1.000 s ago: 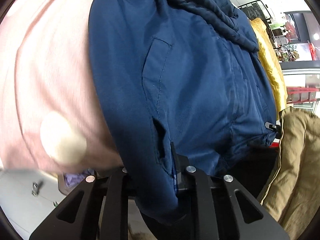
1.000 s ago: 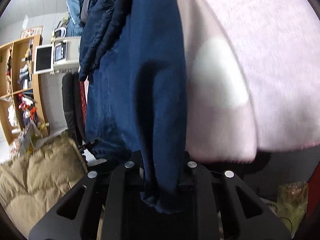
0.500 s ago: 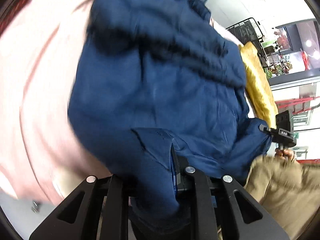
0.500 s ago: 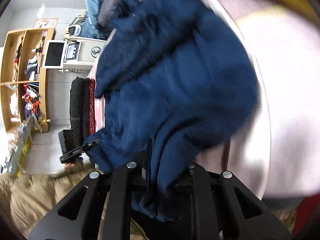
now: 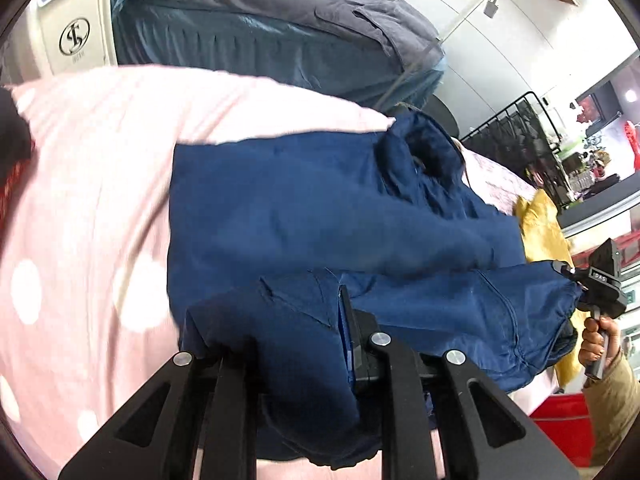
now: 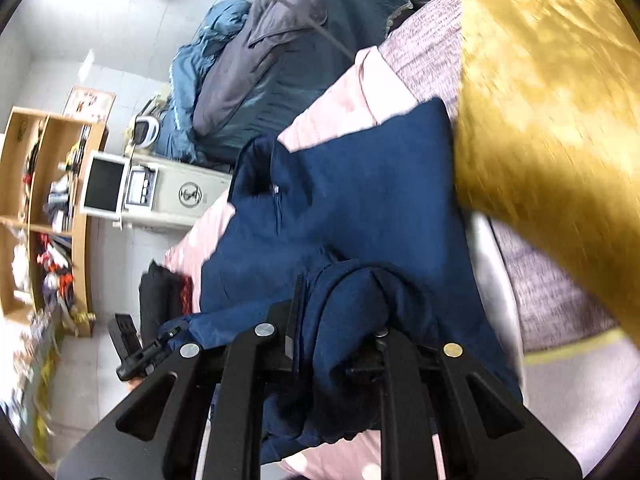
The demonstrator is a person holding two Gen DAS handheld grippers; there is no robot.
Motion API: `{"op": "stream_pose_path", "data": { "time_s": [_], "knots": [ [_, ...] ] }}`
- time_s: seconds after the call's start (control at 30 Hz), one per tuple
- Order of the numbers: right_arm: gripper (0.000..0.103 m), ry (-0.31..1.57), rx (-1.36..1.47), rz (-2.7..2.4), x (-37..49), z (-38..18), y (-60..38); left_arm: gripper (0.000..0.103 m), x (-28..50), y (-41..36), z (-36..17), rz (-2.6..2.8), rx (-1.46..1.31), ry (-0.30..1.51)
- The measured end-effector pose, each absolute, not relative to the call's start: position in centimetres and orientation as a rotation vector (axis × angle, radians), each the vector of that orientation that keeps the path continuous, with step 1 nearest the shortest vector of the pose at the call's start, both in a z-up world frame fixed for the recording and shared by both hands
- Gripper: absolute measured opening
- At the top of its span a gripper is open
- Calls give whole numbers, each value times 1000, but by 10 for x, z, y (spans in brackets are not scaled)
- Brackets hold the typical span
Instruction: Fold large clothes
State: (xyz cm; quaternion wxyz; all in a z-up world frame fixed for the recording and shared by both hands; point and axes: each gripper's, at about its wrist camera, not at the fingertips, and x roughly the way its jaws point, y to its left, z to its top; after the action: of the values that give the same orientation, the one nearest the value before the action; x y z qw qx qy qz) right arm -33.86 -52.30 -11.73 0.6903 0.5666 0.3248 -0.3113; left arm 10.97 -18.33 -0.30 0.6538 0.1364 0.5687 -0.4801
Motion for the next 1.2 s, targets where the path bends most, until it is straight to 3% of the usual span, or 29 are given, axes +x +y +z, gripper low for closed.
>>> {"op": "stream_pose_path", "data": {
  "time_s": [0.2, 0.93, 1.2],
  "knots": [
    [15, 644, 1426, -704, -345, -135, -549, 17, 134, -205, 1, -1075, 227, 1345],
    [15, 720, 1643, -746, -310, -207, -633, 23, 222, -232, -70, -967, -183, 1798],
    [15, 753, 1704, -722, -308, -217, -641, 28, 232, -225, -19, -1167, -49, 1779]
  ]
}}
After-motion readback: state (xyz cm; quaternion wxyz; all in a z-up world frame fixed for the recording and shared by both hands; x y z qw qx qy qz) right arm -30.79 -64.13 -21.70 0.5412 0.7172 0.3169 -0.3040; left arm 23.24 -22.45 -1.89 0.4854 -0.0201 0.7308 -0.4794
